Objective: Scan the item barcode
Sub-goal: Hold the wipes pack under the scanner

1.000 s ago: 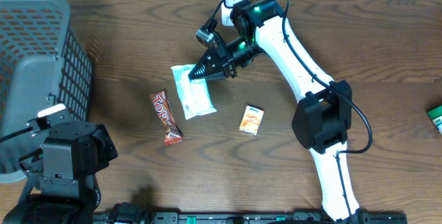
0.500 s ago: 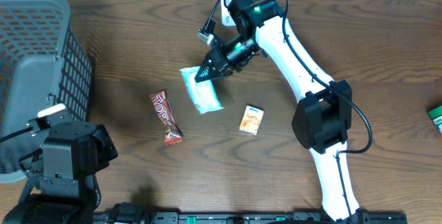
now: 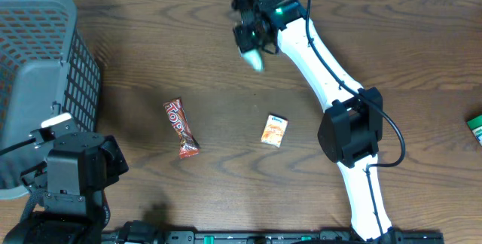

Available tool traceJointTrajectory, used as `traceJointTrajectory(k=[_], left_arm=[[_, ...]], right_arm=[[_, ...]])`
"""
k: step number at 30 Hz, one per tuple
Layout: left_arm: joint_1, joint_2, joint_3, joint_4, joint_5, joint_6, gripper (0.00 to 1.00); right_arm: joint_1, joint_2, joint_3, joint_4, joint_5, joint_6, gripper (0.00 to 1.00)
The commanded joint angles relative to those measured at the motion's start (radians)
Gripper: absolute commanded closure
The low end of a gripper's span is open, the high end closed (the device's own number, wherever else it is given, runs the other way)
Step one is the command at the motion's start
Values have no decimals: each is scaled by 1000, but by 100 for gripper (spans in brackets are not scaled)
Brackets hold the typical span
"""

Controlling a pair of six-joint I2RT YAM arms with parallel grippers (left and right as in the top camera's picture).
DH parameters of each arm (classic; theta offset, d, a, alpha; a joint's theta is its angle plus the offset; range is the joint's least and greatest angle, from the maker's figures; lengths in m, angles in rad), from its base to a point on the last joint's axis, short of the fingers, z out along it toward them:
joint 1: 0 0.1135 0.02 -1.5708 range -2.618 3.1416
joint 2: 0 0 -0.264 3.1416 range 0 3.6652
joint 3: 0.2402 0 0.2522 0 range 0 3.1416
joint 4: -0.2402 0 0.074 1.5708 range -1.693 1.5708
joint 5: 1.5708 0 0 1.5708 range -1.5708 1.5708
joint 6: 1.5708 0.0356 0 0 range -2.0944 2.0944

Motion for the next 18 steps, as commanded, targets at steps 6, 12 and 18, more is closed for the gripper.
traceJointTrajectory(k=[6, 12, 18], left_arm=[[-2, 1, 1, -3, -13, 5, 2], [-2, 1, 1, -3, -13, 5, 2], [-2, 1, 1, -3, -13, 5, 2]], right_arm=[[23, -9, 6, 316, 200, -350, 99], [23, 34, 6, 473, 257, -486, 99], [18, 132, 6, 631, 353, -628, 99]])
